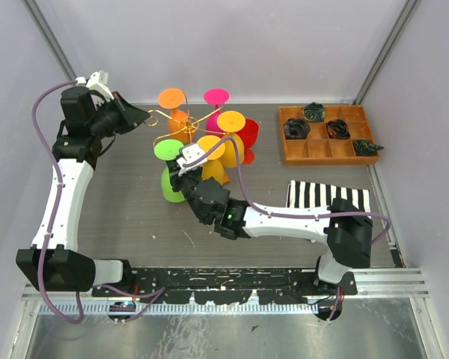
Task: Place the wine glass upside down on the wine glass rack
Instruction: Turn the wine glass upside down at the wine rack.
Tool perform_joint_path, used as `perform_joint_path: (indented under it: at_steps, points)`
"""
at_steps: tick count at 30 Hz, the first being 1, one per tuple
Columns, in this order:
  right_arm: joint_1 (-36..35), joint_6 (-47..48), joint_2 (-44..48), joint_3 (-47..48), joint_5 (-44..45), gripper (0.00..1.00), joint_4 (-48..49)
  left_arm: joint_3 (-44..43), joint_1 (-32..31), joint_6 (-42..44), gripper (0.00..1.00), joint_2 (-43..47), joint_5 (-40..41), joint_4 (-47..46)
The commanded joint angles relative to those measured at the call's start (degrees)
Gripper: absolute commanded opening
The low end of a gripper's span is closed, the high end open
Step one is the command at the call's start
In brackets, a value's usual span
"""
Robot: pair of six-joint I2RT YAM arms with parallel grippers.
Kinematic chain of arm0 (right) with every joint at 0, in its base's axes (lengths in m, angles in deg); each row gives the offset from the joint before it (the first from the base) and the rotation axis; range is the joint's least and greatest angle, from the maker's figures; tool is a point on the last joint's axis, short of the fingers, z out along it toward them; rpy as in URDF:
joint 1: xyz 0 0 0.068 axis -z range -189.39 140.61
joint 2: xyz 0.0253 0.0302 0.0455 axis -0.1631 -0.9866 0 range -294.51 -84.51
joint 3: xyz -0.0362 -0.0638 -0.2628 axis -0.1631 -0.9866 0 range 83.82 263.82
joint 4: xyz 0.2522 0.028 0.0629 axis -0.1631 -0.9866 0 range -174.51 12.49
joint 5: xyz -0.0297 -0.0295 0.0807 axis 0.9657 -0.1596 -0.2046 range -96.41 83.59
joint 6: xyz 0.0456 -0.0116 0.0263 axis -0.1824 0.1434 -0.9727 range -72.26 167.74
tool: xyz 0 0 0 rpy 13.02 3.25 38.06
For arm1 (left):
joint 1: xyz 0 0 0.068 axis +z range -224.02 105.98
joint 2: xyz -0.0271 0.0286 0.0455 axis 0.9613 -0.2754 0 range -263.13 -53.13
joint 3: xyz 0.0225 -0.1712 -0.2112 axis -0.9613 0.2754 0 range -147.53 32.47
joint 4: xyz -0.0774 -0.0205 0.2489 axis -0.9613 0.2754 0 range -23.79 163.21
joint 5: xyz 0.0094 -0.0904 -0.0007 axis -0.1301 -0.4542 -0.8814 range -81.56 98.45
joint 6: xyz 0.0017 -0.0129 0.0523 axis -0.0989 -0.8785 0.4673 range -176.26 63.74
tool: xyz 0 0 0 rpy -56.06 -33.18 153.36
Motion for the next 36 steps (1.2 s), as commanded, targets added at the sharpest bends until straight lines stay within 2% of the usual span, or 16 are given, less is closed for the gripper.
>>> perform_joint_path:
  at_steps: [1,8,14,29,36]
  points:
    - [0.5,1.6,-0.9,4.1,2.6,0.00,4.3,1.3,0.1,2.4,0.00,1.4,1.2,2.2]
    - [1.1,2.3,-3.2,6.7,6.3,0.00,4.1,1.6,0.1,2.9,0.00,1.8,1.7,2.5]
    - [1.8,2.0,-4.0,8.3,6.0,0.00,2.5,2.1,0.1,3.2,0.00,1.8,2.3,2.5]
    - [3.2,0.6,-3.5,7.5,-4.1,0.02,-0.9,2.2,0.1,3.3,0.00,1.8,2.2,2.6]
    - [4.2,0.3,-2.8,7.1,-8.8,0.06,-2.1,2.4,0.0,3.4,0.00,1.8,2.4,2.7]
